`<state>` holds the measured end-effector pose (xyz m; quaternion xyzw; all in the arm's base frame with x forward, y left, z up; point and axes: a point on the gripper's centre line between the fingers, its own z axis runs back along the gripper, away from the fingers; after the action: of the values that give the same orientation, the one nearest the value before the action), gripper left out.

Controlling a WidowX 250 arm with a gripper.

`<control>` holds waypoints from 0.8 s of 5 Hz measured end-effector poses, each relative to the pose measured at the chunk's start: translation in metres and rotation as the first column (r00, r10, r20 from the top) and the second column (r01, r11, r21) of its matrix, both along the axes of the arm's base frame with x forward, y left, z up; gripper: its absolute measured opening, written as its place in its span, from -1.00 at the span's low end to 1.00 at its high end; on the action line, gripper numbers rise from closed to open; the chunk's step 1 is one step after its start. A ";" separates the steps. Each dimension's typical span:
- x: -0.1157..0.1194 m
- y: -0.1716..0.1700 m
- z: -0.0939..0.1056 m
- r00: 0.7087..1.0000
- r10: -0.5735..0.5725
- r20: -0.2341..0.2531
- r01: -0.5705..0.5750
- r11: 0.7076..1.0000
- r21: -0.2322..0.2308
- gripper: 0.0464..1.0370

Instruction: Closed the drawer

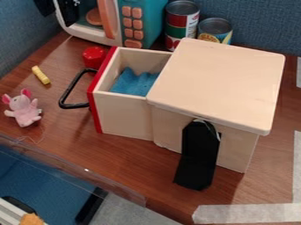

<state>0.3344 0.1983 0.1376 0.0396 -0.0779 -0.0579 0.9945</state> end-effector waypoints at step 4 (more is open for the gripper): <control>-0.006 0.008 -0.028 0.859 -0.510 -0.048 0.512 0.857 0.050 0.93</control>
<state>0.3281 0.2064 0.1097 0.0469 -0.0673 -0.3226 0.9430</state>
